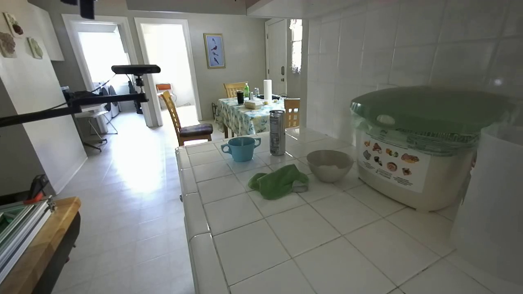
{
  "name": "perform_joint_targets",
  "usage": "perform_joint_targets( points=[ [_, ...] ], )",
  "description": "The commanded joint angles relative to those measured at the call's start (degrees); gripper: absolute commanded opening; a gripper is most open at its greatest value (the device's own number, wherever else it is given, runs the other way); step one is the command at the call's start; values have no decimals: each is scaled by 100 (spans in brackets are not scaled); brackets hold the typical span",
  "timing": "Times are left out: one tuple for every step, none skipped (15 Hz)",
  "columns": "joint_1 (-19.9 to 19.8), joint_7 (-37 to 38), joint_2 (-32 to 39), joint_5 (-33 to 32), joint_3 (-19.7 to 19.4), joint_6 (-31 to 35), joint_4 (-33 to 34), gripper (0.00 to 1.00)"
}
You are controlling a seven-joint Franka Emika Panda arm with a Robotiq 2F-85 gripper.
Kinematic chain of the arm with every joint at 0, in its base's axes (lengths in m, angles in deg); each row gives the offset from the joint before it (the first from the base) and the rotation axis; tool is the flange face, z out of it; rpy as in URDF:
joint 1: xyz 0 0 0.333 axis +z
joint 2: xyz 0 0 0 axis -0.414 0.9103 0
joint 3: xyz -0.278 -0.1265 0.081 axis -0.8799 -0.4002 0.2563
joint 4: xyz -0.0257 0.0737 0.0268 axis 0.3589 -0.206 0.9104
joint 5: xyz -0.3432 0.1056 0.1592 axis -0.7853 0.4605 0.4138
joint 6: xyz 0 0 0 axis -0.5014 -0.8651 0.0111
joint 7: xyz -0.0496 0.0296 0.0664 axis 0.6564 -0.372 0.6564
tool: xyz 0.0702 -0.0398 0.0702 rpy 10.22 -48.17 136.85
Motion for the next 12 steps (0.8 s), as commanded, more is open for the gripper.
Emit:
perform_joint_targets(
  points=[
    [-246, -994, -210, -557, -677, 92, -61, 100],
    [-356, -1340, -203, -744, -952, 127, 4, 100],
    [-443, -1633, -164, -867, -1192, 295, -8, 100],
    [-534, -1889, -122, -963, -1412, 411, 35, 100],
    [-602, -2113, -21, -991, -1607, 564, 121, 100],
    [-648, -2279, 23, -980, -1752, 744, 110, 100],
    [-663, -2426, 106, -932, -1857, 954, 140, 100],
    [-667, -2520, 145, -894, -1913, 1177, 125, 100],
    [-659, -2545, 223, -875, -1914, 1306, 158, 100],
    [-646, -2567, 270, -849, -1903, 1464, 149, 100],
    [-622, -2605, 311, -826, -1883, 1608, 143, 100],
    [-605, -2607, 364, -812, -1849, 1746, 148, 100]
  ],
)
